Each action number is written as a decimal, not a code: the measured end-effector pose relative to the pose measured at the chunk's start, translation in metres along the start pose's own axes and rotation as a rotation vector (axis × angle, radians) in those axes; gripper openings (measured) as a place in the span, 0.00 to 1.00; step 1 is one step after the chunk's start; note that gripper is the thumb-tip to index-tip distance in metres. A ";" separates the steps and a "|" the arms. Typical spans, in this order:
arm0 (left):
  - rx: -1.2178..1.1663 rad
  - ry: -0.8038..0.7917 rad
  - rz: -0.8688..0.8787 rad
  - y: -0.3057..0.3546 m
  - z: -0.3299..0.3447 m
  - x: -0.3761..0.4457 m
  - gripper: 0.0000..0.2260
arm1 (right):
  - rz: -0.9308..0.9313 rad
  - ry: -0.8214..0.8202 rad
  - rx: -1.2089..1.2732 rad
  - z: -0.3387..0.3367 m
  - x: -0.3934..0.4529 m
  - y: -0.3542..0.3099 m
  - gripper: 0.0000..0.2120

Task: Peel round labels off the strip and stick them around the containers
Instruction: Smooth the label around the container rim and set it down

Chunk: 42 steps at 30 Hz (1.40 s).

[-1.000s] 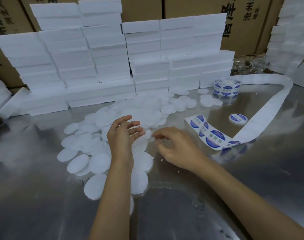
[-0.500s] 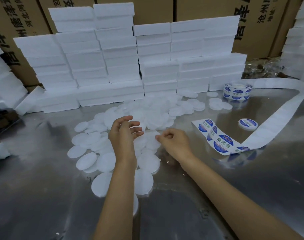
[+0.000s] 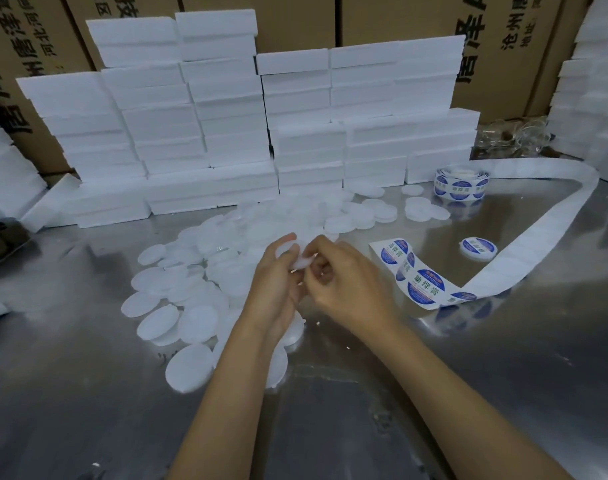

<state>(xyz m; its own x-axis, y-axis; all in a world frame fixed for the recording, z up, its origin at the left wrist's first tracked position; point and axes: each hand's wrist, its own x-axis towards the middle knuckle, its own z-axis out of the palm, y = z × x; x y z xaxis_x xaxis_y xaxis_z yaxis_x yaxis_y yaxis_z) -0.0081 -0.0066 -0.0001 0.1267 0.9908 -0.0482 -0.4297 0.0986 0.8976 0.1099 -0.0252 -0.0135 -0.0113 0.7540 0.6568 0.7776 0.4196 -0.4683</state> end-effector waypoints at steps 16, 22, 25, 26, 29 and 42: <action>0.409 0.120 0.194 -0.012 0.008 0.000 0.16 | 0.768 -0.467 0.281 -0.073 0.032 0.092 0.06; 0.560 -0.079 0.267 -0.021 0.012 -0.002 0.23 | 0.397 -0.751 0.196 -0.070 0.029 0.055 0.14; 0.654 -0.149 0.211 -0.026 0.012 0.000 0.21 | 0.355 -0.729 0.249 -0.072 0.028 0.050 0.11; 0.683 -0.139 0.199 -0.027 0.011 0.000 0.20 | 0.349 -0.699 0.245 -0.072 0.028 0.050 0.10; 0.647 -0.053 0.155 -0.029 0.008 0.003 0.17 | 0.254 -0.460 -0.022 -0.066 0.028 0.052 0.06; 0.300 0.016 -0.041 -0.021 0.001 0.004 0.15 | -0.011 0.005 -0.495 -0.034 0.005 0.016 0.07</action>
<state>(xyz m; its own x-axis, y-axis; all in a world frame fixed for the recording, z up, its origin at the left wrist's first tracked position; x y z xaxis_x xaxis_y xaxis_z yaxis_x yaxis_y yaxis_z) 0.0027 -0.0048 -0.0187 0.1229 0.9882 -0.0918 -0.1408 0.1089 0.9840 0.1437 -0.0318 0.0023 -0.0194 0.7478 0.6637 0.9828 0.1362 -0.1247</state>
